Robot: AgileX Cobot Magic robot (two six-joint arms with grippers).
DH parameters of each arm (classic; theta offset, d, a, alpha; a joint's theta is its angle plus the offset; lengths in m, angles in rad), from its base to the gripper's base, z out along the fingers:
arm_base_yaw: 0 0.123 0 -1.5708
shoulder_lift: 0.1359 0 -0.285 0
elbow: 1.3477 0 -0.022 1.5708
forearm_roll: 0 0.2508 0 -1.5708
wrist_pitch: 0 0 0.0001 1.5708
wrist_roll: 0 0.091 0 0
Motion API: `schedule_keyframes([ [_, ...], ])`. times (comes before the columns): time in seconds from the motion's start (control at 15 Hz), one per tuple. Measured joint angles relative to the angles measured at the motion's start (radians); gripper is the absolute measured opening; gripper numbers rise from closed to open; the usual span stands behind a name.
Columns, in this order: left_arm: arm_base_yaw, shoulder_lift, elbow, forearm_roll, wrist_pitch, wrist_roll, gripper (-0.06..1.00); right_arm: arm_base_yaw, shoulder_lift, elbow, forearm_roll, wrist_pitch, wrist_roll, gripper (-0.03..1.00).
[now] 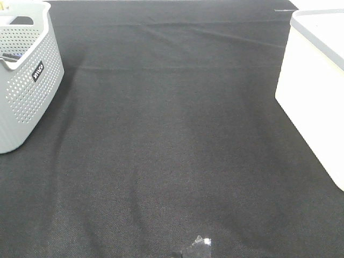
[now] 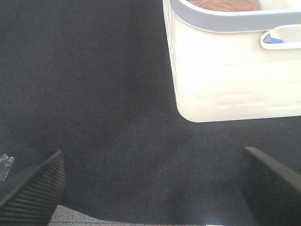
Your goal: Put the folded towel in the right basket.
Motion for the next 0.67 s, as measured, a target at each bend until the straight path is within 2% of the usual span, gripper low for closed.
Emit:
schedule_keyframes([
  [0.2,0.000,0.000,0.000,0.000,0.000,0.000,0.99,-0.001,0.000,0.000,0.000,-0.001,0.000,0.96],
  [0.4,0.000,0.000,0.000,0.000,0.000,0.000,0.99,-0.075,0.000,0.000,0.009,-0.001,0.000,0.96],
  [0.67,0.000,0.000,0.000,0.000,0.000,0.000,0.99,-0.092,0.000,0.000,0.009,-0.001,0.000,0.96],
])
